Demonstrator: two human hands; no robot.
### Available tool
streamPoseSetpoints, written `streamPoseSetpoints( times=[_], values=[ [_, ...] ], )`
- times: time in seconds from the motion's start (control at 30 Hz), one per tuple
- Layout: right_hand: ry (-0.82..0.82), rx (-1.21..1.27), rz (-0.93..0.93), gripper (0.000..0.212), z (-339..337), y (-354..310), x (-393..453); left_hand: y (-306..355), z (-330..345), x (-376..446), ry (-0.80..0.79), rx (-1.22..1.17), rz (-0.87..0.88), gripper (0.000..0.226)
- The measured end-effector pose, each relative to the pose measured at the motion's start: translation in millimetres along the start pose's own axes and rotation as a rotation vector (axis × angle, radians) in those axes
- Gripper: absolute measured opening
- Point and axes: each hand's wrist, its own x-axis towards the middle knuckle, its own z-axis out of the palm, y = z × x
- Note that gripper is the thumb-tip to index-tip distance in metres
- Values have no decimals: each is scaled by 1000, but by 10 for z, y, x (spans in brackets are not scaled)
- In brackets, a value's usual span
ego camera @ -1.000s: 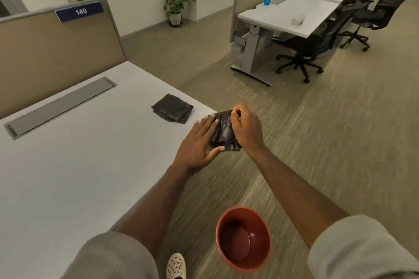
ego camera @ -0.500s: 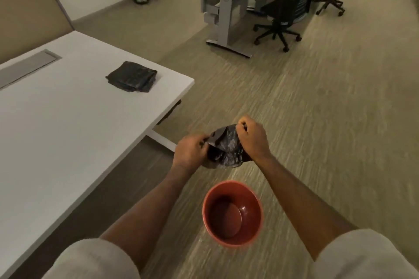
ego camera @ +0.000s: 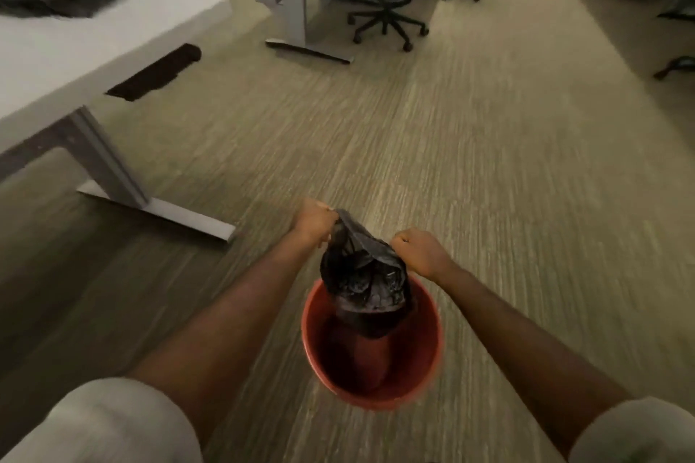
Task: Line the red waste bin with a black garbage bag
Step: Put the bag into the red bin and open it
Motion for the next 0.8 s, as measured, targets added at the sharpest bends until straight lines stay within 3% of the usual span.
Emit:
streamPoseSetpoints(
  times=[0.17, 0.23, 0.3, 0.37, 0.43, 0.5, 0.57, 0.73, 0.8],
  values=[
    [-97, 132, 169, 39, 518, 392, -110, -424, 369, 49, -92, -41, 18, 37],
    [-126, 70, 193, 34, 660, 482, -144, -589, 507, 40, -127, -62, -11, 36],
    [76, -7, 148, 24, 761, 550, -189, -734, 648, 52, -161, -93, -24, 32],
    [276, 150, 69, 26, 830, 557, -238, -830, 779, 63, -205, -154, -56, 28],
    [295, 239, 34, 41, 906, 497, -287, -897, 877, 41, -231, -199, -74, 24],
    [267, 42, 36, 50, 997, 432, -322, -955, 932, 4, -222, -233, -45, 21],
    [233, -150, 70, 41, 1087, 407, -368, -1008, 926, -59, -235, -252, -24, 21],
    [211, -244, 189, 12, 1221, 460, -435, -1069, 738, -52, -278, -268, -3, 17],
    [261, -224, 260, 14, 1255, 518, -449, -1118, 670, 16, -339, -339, -53, 16]
  ],
)
